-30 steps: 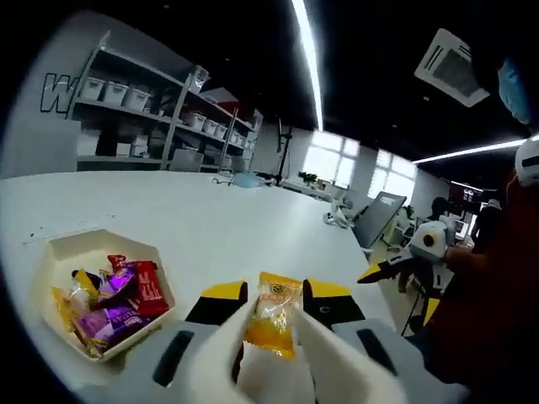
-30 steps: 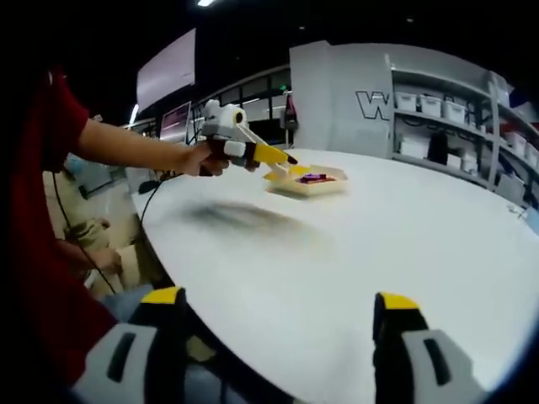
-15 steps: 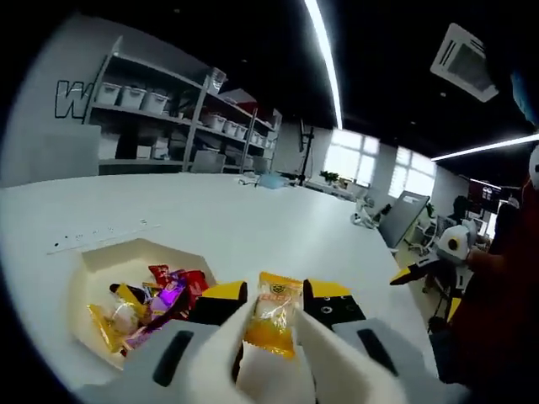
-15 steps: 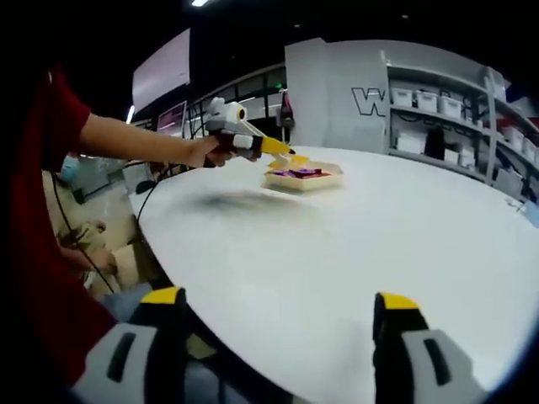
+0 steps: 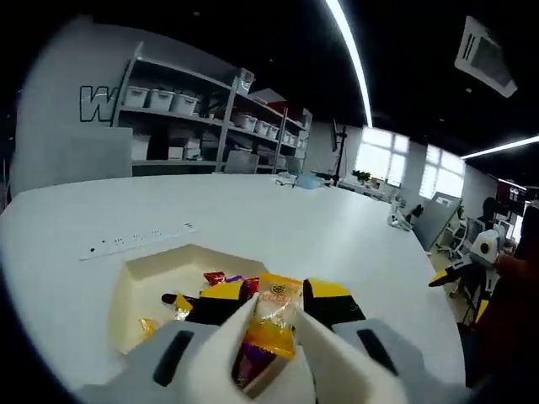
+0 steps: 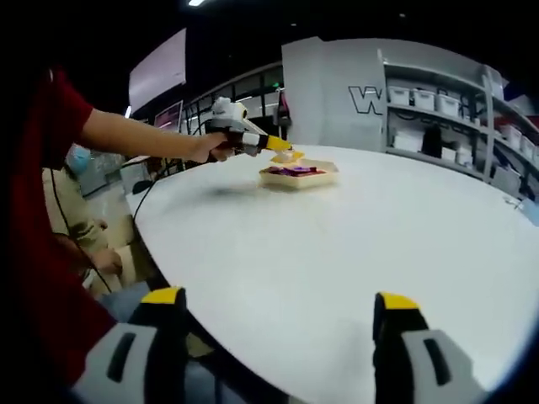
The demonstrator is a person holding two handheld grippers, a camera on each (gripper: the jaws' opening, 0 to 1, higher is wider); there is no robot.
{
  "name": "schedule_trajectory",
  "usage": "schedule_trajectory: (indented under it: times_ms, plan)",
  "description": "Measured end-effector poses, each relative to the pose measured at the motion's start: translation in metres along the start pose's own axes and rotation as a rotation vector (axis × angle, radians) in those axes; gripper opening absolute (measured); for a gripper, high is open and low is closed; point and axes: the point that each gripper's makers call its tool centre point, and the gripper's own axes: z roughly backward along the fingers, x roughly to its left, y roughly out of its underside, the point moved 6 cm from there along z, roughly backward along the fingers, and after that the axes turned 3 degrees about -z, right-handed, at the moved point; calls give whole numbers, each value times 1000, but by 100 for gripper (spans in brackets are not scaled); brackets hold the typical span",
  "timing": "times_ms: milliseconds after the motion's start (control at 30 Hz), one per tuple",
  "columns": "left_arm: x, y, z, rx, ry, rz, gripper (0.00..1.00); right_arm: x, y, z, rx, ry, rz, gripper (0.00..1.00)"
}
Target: Place the target food into the container with the food tongs after gripping and lifting it, then release it inside without dropping or visibly crushing the food.
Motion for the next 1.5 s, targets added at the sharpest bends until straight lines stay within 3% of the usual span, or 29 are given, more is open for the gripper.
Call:
schedule_trajectory:
  times_ms: [233, 333, 400, 433, 500, 567, 1133, 1500]
  plan:
    - [16, -1, -2, -2, -119, -67, 25, 0, 1, -2, 10, 0, 1, 91]
    - [17, 0, -3, 0, -128, -76, 26, 0, 2, -3, 19, -1, 5, 91]
    - [24, -3, -2, -5, -185, -162, 28, 0, 2, -3, 21, -2, 9, 91]
    - [24, -4, -1, -1, -193, -128, 28, 0, 1, -4, 20, -2, 9, 91]
    - [22, -10, 1, -47, -181, -147, 29, 1, 0, -4, 18, -2, 11, 91]
    - [24, -13, 5, -43, -204, -166, 29, 1, 0, -4, 17, -2, 12, 91]
    - [7, -8, 30, -21, -170, -152, 29, 13, -5, -1, -5, -23, 30, 91]
    - [-24, -1, 38, 8, -79, -182, 29, 21, -10, 0, -15, -35, 53, 91]
